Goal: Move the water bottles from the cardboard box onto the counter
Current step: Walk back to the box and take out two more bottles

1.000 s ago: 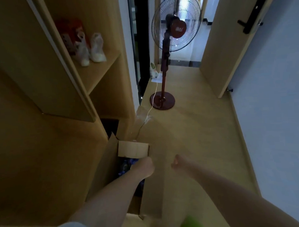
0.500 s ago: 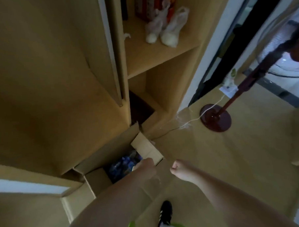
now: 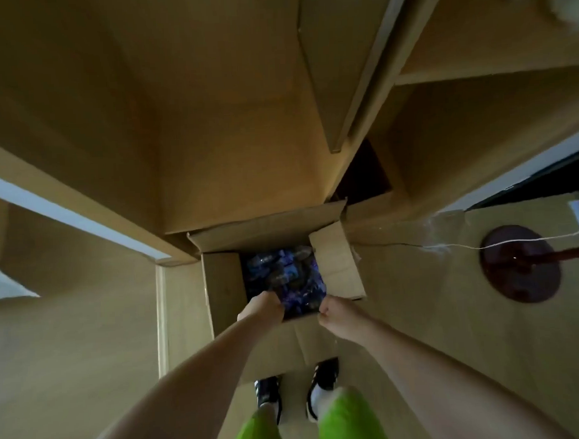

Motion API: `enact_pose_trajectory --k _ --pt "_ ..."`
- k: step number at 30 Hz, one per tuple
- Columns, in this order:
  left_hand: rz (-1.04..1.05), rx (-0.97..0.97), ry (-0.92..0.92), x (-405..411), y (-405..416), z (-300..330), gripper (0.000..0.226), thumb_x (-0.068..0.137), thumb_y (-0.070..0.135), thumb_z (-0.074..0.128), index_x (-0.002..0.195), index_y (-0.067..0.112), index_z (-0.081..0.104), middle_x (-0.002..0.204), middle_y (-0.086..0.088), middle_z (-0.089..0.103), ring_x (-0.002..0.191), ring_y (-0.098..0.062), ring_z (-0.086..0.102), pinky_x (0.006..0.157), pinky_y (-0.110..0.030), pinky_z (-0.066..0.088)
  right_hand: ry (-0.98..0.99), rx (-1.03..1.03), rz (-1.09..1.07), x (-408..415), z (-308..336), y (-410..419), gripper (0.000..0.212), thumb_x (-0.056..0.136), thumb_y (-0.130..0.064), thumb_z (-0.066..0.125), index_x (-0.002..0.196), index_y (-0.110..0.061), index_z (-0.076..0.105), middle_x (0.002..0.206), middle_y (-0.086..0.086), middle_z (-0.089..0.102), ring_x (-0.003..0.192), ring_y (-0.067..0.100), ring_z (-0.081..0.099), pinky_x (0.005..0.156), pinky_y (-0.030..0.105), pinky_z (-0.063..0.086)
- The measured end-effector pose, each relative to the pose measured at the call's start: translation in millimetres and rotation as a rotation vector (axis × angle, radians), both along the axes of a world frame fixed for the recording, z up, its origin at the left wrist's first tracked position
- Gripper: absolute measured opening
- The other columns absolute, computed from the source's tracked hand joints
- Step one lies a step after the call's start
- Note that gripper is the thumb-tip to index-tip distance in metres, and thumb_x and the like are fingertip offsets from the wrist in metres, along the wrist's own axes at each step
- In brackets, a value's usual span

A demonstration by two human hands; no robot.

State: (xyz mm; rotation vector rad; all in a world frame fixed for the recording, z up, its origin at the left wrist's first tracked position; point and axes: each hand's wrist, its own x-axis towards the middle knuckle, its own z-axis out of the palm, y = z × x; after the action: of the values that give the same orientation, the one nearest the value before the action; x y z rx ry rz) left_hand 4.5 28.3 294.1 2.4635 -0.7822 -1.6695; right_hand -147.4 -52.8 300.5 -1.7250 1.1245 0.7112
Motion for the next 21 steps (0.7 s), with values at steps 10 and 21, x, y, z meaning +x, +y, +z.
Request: enact_pose_trajectory --k 10,21 --pt "0.351 -0.03 0.044 16.1 -7.5 -190.6 0.027 0.099 0.014 0.041 0.108 0.012 0.066 0.089 -0.003 0.064 0.077 -0.018 0.06 0.065 -0.028 0.047 0.04 0.02 0.184 35.0 -221.4 -49.8 0.021 0.097 -0.024 0.049 0.11 -0.01 0.057 0.113 0.011 0.062 0.102 0.023 0.06 0.088 0.037 0.048" --pt "0.481 -0.036 0.076 -11.4 -19.8 -385.6 0.018 0.097 0.019 0.049 0.091 0.025 0.065 0.08 0.006 0.061 0.072 -0.009 0.056 0.064 -0.025 0.043 0.285 0.062 0.616 48.0 -435.5 -58.7 0.076 0.093 -0.029 0.055 0.153 -0.014 0.012 0.159 0.009 0.008 0.145 0.035 0.009 0.117 0.05 0.02"
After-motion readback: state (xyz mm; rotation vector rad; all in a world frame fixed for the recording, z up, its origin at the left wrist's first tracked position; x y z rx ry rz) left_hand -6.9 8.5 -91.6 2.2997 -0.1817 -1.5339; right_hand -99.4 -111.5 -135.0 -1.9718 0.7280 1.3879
